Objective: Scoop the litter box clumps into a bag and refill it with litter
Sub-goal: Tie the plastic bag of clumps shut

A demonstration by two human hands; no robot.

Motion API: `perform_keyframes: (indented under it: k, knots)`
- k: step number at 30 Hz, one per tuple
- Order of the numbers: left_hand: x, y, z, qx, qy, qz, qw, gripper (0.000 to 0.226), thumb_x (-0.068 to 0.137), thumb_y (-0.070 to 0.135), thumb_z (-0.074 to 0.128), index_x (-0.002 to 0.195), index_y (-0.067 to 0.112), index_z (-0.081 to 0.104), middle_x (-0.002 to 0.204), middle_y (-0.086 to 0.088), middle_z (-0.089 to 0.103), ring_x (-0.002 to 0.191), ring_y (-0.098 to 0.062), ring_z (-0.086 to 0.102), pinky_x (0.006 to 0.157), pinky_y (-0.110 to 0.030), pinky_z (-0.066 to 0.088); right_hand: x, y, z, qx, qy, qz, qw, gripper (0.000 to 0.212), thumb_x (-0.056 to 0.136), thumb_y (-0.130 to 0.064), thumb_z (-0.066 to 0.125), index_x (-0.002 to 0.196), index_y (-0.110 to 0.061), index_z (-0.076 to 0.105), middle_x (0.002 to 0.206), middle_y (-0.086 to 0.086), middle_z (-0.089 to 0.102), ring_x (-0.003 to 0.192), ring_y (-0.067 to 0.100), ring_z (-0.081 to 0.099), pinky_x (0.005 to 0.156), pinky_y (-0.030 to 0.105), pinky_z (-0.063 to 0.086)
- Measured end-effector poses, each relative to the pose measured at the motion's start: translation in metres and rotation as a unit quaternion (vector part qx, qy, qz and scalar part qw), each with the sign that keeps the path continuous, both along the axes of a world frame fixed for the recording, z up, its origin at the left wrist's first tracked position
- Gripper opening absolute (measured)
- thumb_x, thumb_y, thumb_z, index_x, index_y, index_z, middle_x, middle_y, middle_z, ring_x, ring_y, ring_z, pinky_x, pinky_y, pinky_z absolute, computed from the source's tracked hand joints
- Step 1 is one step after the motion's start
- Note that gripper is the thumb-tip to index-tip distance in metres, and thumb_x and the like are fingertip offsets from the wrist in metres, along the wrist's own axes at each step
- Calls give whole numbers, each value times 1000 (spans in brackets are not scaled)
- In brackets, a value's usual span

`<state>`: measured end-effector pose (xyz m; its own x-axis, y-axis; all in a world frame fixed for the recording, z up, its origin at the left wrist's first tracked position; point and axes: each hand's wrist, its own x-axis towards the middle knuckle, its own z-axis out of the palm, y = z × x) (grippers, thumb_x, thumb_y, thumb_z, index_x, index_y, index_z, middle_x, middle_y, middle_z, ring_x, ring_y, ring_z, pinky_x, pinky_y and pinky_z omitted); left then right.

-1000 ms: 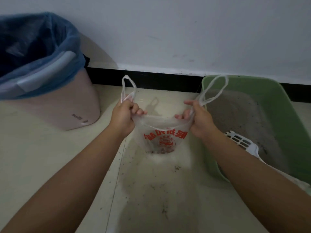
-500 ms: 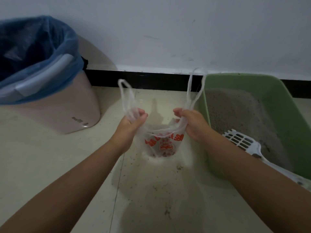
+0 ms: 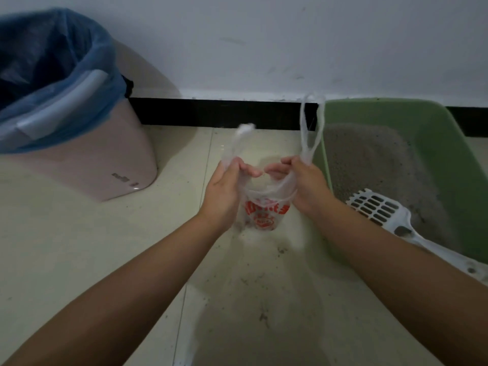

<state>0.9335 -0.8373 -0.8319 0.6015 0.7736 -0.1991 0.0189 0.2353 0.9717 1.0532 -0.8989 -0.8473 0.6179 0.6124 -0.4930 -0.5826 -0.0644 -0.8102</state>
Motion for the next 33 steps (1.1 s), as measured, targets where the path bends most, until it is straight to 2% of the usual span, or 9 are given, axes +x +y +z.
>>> perform_keyframes:
  k: [3, 7, 11, 19, 21, 24, 27, 30, 33]
  knots:
    - [2, 12, 2, -117, -65, 38, 990, 32, 101, 11, 27, 73, 13, 42, 50, 1, 45, 42, -8, 45, 51, -20, 48, 1, -5, -5, 54, 109, -59, 991, 33, 101, -15, 30, 73, -8, 46, 30, -2, 43, 38, 11, 49, 60, 28, 52]
    - [5, 26, -8, -120, 74, 38, 989, 26, 99, 6, 28, 77, 15, 38, 57, -1, 34, 30, -2, 29, 32, -13, 25, -2, -11, -14, 10, 44, 15, 999, 30, 101, -16, 30, 73, -12, 42, 27, -5, 27, 24, 4, 24, 38, 16, 36]
    - [9, 28, -15, -188, 194, 22, 963, 28, 95, -1, 29, 71, 11, 35, 58, -2, 24, 32, -6, 23, 32, -9, 16, -1, -12, -16, -65, -179, 144, 971, 19, 98, -14, 30, 81, -11, 37, 42, -9, 35, 42, 7, 32, 53, 24, 30]
    - [1, 32, -2, -55, 212, -115, 969, 22, 89, -1, 50, 74, 13, 44, 66, -1, 39, 55, -10, 35, 47, -18, 30, -2, -14, 1, -171, -496, 336, 782, 26, 99, -7, 31, 86, -9, 53, 72, -6, 42, 72, 14, 43, 63, 24, 29]
    - [-7, 27, 4, 2, 218, -171, 961, 11, 87, 8, 60, 91, 12, 50, 78, 2, 52, 67, -9, 49, 55, -15, 40, -4, -14, 0, -176, -527, 360, 749, 30, 98, -5, 33, 72, -16, 45, 73, -1, 41, 79, 17, 41, 62, 23, 23]
    - [-17, 29, -2, 8, 194, -219, 956, 36, 83, 14, 66, 114, 16, 47, 100, 1, 57, 87, -14, 56, 65, -17, 44, -5, -12, -3, -175, -536, 355, 746, 23, 97, -4, 34, 91, 0, 56, 86, 10, 47, 83, 19, 44, 66, 23, 24]
    - [-19, 27, -1, 36, 176, -207, 962, 42, 84, 17, 65, 121, 11, 46, 92, 4, 54, 78, -8, 53, 59, -9, 44, -3, -13, -3, -175, -544, 328, 752, 27, 97, -5, 34, 106, 7, 57, 102, 21, 58, 96, 30, 53, 73, 24, 31]
    - [-12, 19, 3, 64, 161, -147, 974, 17, 93, 24, 48, 101, 10, 55, 73, 9, 45, 61, -1, 42, 50, -8, 38, -6, -13, 0, -167, -568, 333, 733, 33, 98, -10, 31, 118, 4, 54, 112, 19, 58, 105, 29, 52, 82, 27, 35]
    - [-4, 14, 8, 31, 148, -80, 985, 27, 96, 34, 38, 74, 22, 46, 70, 3, 44, 61, -9, 41, 54, -19, 35, -9, -16, 1, -171, -587, 365, 702, 33, 98, -14, 29, 116, 3, 52, 99, 12, 51, 87, 19, 43, 70, 21, 25]
